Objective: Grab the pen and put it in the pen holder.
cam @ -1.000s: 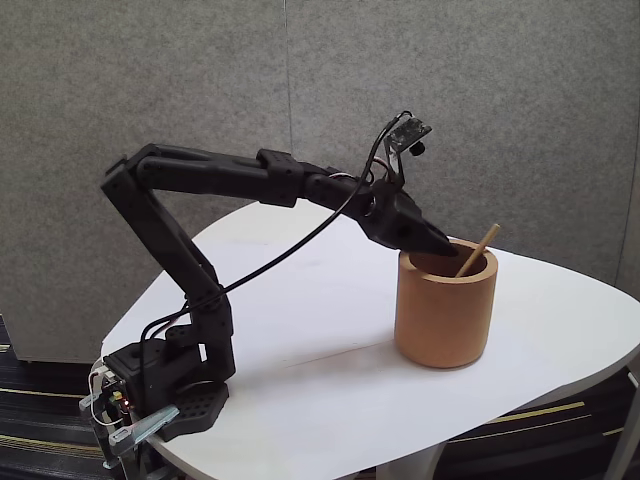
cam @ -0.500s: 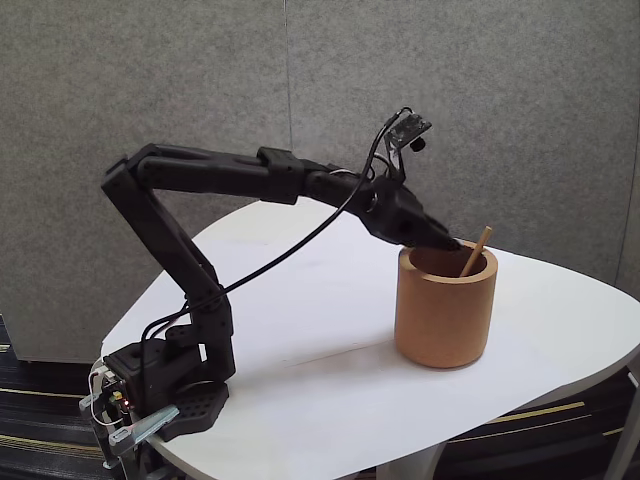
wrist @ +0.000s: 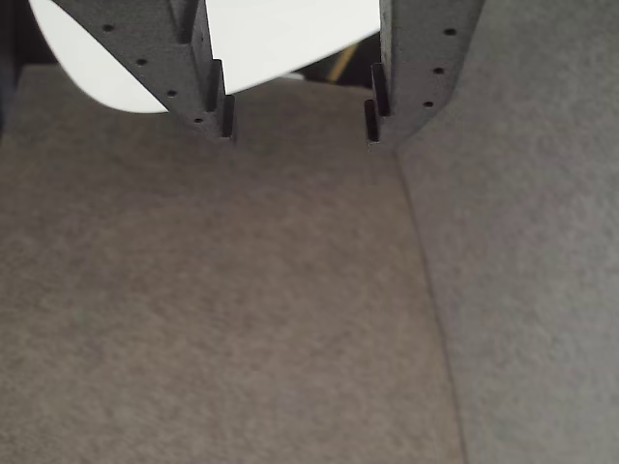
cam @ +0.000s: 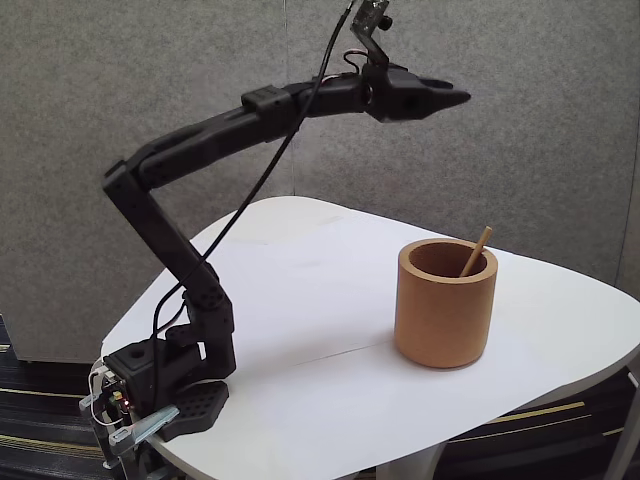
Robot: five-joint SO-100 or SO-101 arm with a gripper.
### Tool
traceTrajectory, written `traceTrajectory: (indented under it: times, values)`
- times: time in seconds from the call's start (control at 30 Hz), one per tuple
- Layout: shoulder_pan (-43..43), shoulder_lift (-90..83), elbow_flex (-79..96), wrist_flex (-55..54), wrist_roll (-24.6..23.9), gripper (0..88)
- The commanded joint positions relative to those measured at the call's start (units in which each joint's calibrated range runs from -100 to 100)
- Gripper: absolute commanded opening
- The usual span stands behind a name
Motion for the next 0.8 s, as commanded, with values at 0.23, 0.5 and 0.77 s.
traceTrajectory:
  times: [0.23, 0.5, 0.77]
  values:
    - [-9.02, -19.65, 4.87, 14.75, -17.71, 18.2]
    - [-8.51, -32.26, 19.31, 34.07, -36.35, 18.0]
    - [-8.36, -44.13, 41.34, 50.93, -51.3, 18.0]
